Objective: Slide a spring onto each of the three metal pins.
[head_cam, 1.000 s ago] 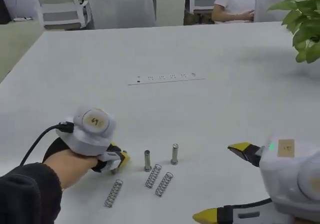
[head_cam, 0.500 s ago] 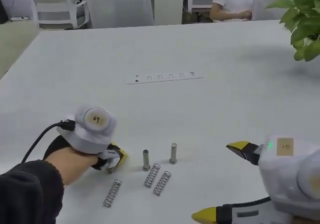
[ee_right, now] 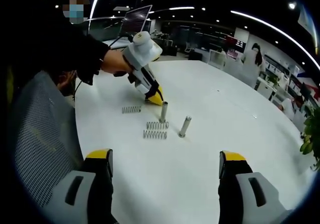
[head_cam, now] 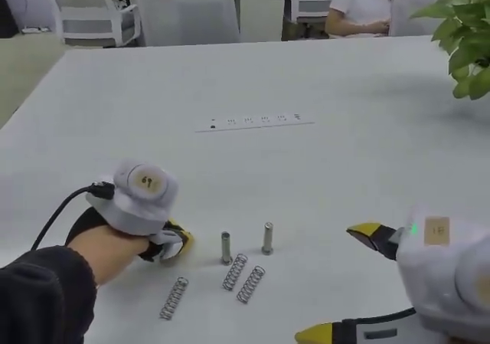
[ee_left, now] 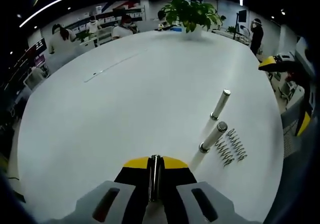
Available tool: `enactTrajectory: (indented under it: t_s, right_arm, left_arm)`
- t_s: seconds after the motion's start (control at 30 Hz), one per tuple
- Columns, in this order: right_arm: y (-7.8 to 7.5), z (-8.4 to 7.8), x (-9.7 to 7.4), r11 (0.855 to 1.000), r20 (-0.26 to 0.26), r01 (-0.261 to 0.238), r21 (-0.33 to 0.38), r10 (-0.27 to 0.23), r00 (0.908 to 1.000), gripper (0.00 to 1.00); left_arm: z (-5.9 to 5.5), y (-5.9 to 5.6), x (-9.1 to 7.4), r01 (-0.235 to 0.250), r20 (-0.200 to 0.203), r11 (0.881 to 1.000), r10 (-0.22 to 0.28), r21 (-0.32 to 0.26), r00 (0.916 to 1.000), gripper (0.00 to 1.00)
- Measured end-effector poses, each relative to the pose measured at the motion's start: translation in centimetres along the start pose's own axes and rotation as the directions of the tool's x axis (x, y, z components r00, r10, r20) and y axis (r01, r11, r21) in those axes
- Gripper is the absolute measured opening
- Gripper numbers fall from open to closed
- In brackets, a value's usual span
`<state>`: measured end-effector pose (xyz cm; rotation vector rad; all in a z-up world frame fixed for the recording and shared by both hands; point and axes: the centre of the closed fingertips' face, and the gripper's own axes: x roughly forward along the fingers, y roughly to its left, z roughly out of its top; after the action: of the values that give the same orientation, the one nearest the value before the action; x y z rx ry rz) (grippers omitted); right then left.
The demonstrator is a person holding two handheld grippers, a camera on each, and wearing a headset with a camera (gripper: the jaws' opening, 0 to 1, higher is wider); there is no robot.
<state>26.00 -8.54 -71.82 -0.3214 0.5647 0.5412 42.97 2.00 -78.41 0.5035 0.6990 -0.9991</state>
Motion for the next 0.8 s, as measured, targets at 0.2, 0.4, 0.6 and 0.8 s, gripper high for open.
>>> enactTrajectory:
  t_s: [0.2, 0.4, 0.6, 0.8]
  right_arm:
    - [0.02, 0.08, -0.07, 1.000, 0.004, 0.002, -0.001, -0.002, 1.0000, 0.86]
    - [-0.07, 0.18, -0.09, 1.000, 0.008, 0.004, -0.002, -0.004, 1.0000, 0.86]
    - [-0.09, 0.12, -0.10, 1.000, 0.006, 0.003, -0.002, -0.003, 1.0000, 0.85]
    - [-0.13, 0.10, -0.14, 1.000, 0.005, 0.004, -0.001, -0.004, 1.0000, 0.84]
  left_arm:
    - [-0.36, -0.27, 0.18, -0.001, -0.019, 1.000, 0.002, 0.028, 0.9998, 0.00]
    - [-0.27, -0.29, 0.22, -0.001, -0.026, 0.998, 0.002, 0.058, 0.9997, 0.00]
    - [-0.09, -0.30, 0.40, -0.001, -0.028, 0.997, 0.003, 0.076, 0.9996, 0.02]
    - [-0.11, -0.66, 0.60, 0.009, -0.031, 0.997, -0.007, 0.073, 0.9995, 0.02]
